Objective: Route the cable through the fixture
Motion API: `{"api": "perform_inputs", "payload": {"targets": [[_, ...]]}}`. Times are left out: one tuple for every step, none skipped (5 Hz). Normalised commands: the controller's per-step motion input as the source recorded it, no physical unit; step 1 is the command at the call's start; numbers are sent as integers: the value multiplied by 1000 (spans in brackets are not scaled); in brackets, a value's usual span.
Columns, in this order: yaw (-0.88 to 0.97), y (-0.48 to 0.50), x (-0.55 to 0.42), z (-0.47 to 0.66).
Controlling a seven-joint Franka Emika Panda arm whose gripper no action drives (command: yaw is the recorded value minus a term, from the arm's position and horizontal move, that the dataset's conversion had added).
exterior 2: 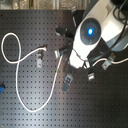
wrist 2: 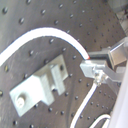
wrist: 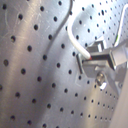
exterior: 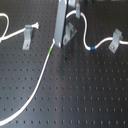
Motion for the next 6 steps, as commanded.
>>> {"api": "perform_inputs", "payload": {"targets": [[729, -27, 15, -259], [888, 8, -10, -217], [903, 11, -10, -204], [911, 13, -10, -197], [786, 144, -118, -193], [571, 373, -83, -3]]}}
